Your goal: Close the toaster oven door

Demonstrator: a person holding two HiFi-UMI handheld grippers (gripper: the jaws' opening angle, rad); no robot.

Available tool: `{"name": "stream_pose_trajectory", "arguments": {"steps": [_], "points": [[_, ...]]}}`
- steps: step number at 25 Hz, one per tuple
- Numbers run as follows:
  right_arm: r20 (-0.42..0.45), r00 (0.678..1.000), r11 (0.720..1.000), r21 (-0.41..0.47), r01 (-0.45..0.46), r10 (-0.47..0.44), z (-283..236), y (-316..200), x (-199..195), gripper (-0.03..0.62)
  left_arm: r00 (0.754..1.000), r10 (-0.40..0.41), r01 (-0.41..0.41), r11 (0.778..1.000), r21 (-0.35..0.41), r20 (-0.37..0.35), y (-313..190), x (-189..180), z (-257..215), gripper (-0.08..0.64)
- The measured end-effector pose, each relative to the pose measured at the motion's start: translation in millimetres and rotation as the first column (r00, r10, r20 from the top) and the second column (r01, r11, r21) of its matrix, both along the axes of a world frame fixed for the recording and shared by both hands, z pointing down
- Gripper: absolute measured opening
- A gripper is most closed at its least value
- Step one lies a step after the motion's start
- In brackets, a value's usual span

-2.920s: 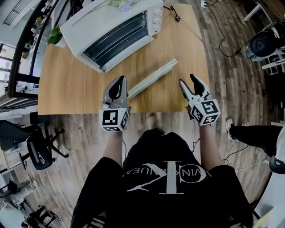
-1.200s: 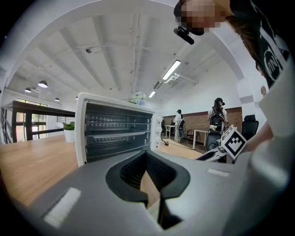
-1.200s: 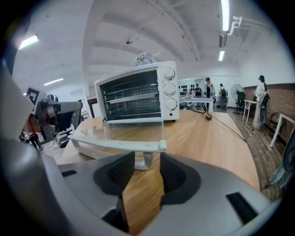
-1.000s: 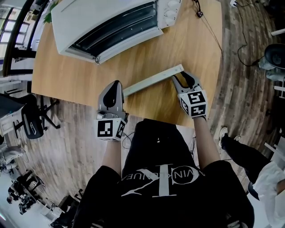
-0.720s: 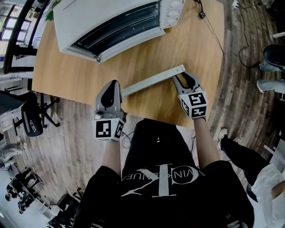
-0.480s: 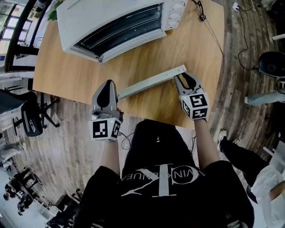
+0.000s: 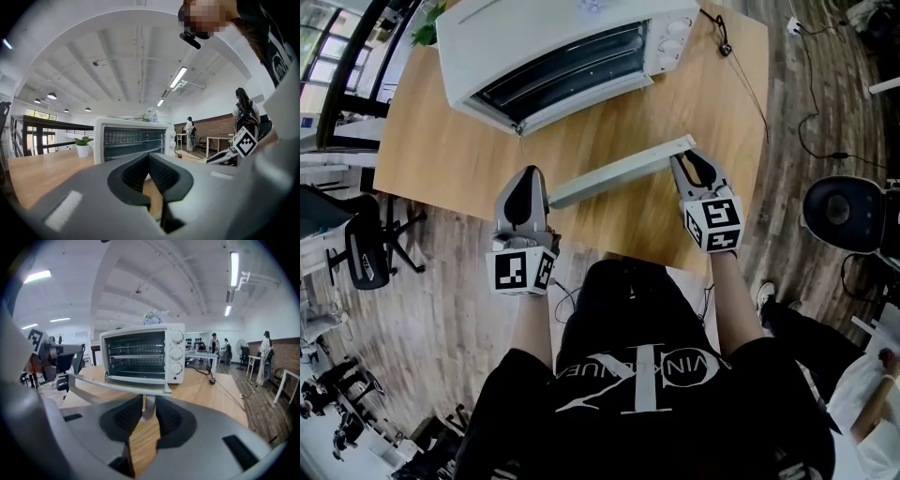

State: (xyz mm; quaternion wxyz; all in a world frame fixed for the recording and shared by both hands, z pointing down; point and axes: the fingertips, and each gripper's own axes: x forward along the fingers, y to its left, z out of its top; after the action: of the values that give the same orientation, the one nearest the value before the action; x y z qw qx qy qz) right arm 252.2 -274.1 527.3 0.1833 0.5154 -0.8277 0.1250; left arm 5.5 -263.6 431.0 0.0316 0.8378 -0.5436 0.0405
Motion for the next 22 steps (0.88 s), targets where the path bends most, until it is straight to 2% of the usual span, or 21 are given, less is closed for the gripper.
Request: {"name": "stream_pose_trajectory", "arguments": {"steps": [16,22], "points": [[0.032,0.999,0.995,0.098,-0.027,0.024,-55.0,-28.6,-5.3,0.089,1.000,-0.020,0.021,0.997,0.069,-0.013,7.6,-20.5,-29.9,0.011],[0.043,0.999,0.993,0.109,-0.037,0.032,-66.7,-38.4,-7.6,0.089,0.998,-0.059,0.061,0.995,0.078,-0.030,6.8,-35.1,-38.6,0.011]]}}
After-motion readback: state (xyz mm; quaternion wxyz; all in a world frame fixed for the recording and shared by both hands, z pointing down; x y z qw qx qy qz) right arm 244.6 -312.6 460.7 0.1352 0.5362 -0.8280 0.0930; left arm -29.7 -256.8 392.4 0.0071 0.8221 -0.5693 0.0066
